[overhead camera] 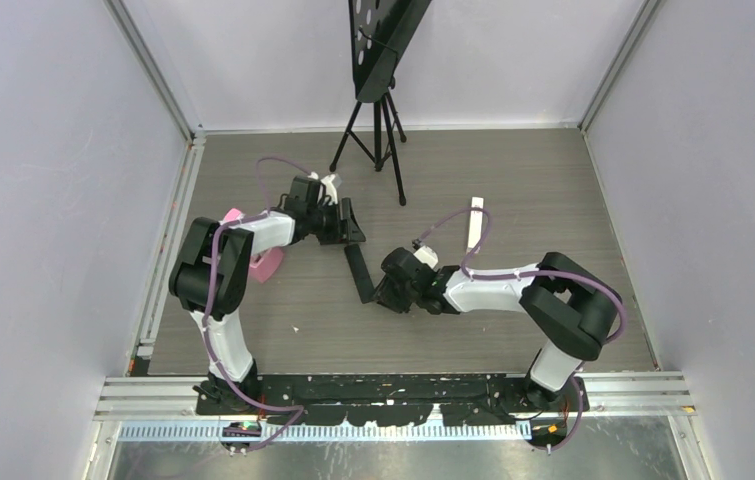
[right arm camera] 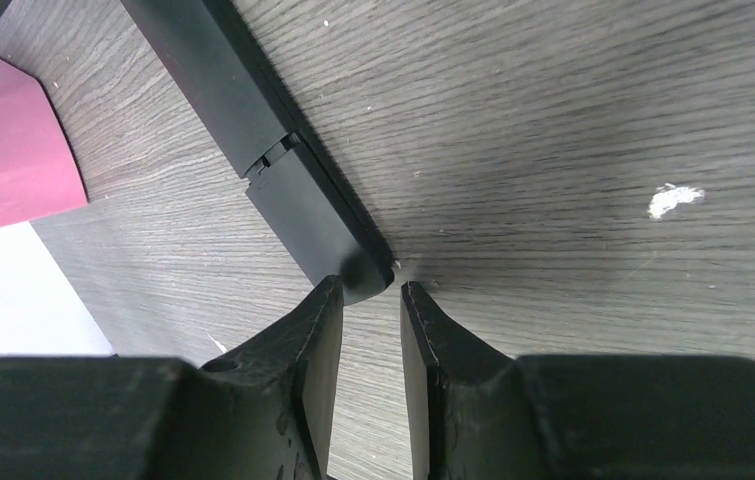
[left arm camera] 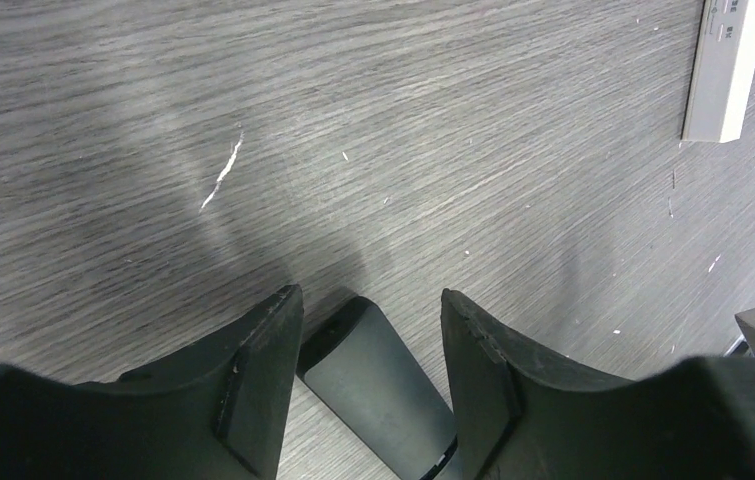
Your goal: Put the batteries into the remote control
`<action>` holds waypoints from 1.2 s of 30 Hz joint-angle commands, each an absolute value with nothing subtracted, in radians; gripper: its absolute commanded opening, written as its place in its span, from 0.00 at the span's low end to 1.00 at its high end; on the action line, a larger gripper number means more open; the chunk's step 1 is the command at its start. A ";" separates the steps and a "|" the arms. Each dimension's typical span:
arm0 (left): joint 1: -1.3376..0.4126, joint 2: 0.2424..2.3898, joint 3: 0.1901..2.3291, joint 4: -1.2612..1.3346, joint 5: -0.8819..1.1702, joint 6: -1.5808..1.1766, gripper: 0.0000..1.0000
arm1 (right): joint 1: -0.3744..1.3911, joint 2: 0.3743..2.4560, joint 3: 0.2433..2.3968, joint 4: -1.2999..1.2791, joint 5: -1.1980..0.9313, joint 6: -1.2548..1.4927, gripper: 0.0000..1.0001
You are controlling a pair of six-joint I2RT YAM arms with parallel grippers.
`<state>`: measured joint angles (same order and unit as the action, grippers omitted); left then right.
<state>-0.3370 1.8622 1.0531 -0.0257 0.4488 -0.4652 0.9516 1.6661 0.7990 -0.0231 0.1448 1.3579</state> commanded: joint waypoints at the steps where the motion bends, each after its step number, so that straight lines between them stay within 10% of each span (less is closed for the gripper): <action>1: -0.332 1.873 1.015 -0.046 0.448 -0.456 0.55 | 0.948 1.676 0.798 0.035 0.157 1.396 0.33; 36: -0.332 1.854 0.863 -0.078 0.421 -0.471 0.28 | 0.901 1.775 0.822 0.060 0.258 1.501 0.22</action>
<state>-0.3180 1.8225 0.9325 0.0933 0.4179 -0.4698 0.9298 1.7004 0.7956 0.0223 0.1425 1.4597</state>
